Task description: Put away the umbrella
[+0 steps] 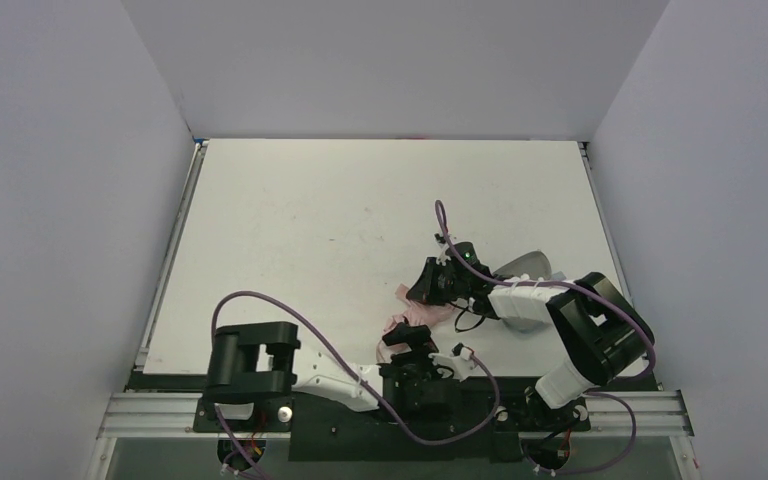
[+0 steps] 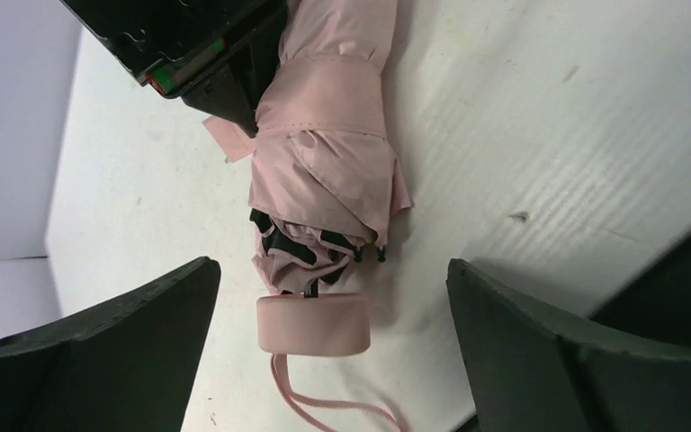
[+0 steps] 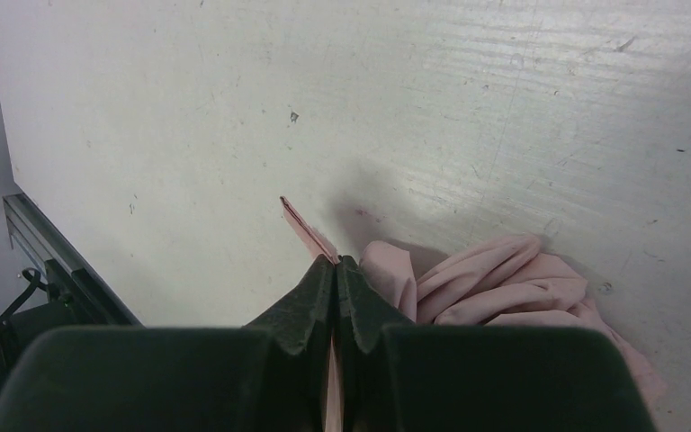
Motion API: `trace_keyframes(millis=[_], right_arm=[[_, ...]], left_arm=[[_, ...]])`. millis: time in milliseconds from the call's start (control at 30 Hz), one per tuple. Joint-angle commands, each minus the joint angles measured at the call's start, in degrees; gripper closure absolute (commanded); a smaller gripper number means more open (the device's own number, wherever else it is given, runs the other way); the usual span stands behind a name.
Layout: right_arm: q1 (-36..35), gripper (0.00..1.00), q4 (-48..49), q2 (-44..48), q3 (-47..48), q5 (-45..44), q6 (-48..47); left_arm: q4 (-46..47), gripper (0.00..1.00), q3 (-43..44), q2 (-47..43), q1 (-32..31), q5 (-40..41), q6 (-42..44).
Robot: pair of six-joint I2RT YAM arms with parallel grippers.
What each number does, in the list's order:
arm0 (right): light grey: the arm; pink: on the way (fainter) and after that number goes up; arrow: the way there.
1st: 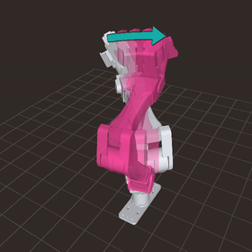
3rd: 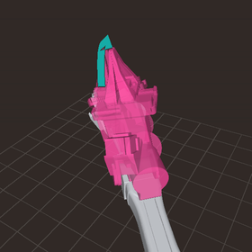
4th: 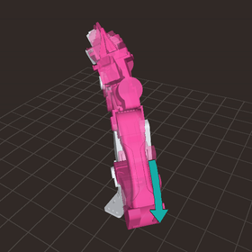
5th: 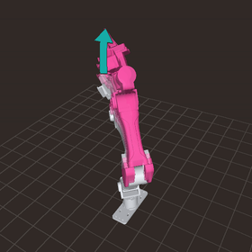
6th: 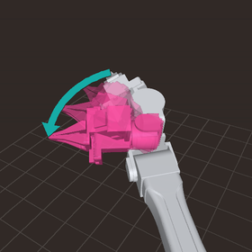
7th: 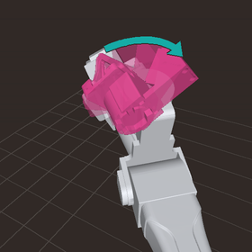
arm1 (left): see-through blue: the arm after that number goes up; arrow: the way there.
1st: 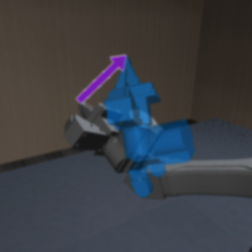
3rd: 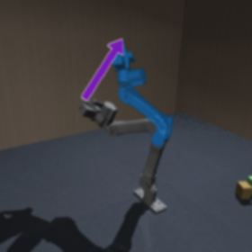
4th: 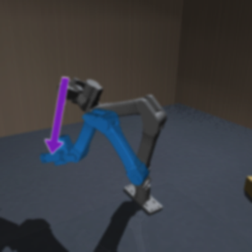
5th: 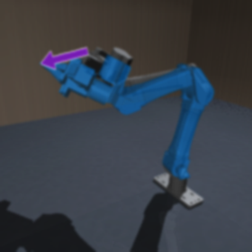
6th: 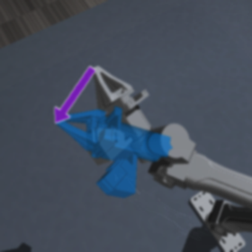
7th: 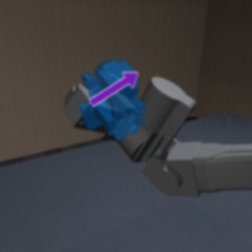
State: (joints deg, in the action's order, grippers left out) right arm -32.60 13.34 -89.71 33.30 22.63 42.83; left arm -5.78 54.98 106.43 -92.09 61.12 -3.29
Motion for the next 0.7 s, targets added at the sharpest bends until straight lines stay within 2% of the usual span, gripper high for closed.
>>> trace_keyframes(millis=[0,133,200,300,400,533,667], right_arm=[[0.9,1.0,-7.6,-3.0,-3.7,-8.7,-4.0],[0.9,1.0,-7.3,-2.6,-4.1,-8.6,-3.9],[0.9,1.0,-7.1,-2.3,-4.2,-8.6,-3.8],[0.9,1.0,-6.9,-1.8,-4.3,-8.4,-3.8],[0.9,1.0,-6.6,-1.5,-4.4,-8.0,-3.6],[1.0,1.0,-6.3,-1.0,-4.3,-7.7,-3.5],[0.9,1.0,-6.2,-0.8,-4.3,-7.2,-3.5]], left_arm=[[-5.3,0.02,-0.8,-8.3,0.3,-10.8,-4.4],[-4.3,0.03,-3.2,-16.9,2.0,-18.7,-6.6],[-2.5,0.03,-5.3,-21.9,4.2,-25.4,-8.3],[1.5,0.03,-8.9,-28.6,10.4,-38.8,-11.4],[4.3,0.03,-11.9,-34.4,16.3,-46.7,-16.1],[10.3,0.02,-15.5,-36.4,26.0,-57.1,-21.1],[16.3,0.01,-18.0,-33.5,32.8,-66.2,-24.7]])
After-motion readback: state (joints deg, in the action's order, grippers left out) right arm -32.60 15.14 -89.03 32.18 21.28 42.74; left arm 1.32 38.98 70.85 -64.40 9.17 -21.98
